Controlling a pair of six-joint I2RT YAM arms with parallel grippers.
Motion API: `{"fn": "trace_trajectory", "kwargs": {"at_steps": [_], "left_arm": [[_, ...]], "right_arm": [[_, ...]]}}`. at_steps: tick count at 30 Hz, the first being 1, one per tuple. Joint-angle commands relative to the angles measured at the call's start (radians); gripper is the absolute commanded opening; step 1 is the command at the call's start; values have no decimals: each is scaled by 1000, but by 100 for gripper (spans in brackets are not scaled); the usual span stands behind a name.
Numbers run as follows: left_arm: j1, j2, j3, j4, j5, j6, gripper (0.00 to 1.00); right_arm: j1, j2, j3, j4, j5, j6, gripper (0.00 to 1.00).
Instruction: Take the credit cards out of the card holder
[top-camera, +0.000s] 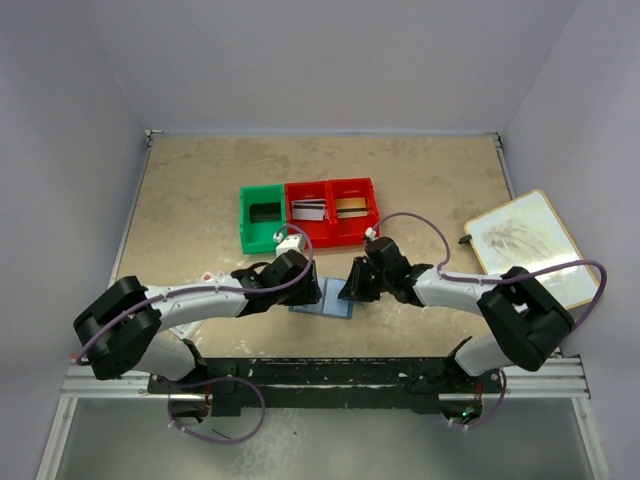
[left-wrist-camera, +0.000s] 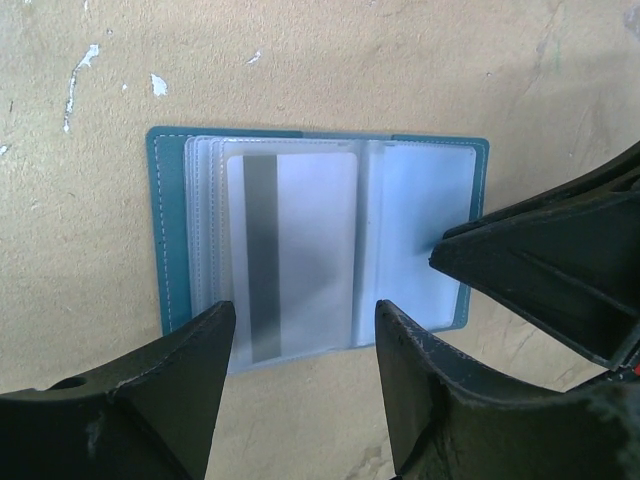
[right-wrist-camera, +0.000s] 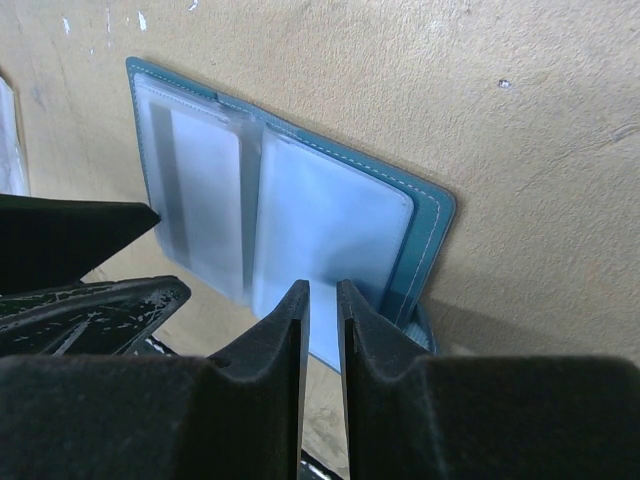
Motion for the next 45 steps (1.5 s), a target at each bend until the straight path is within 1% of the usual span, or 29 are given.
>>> {"fn": "trace_trajectory", "kwargs": {"at_steps": [1,5,11,28,37,45], "left_arm": [[0,22,-8,43,13,-3,56],[0,27,-8,40,14,-4,56],[-2,17,9,-19,-27,3,56],[-2,25,41,-49,-55,24,56],[-2,32,25,31,25,36,54],[-13,24,50,22,25,54,52]], "right_arm": [[1,0,22,-69,56,-34,21],[1,0,25,-71,56,-33,21],[1,9,34,-62,63,-36,21],[1,32,45,-54,59,-35,21],[1,33,41,-53,58,-35,21],[1,36,39,-49,58,-34,21]]}}
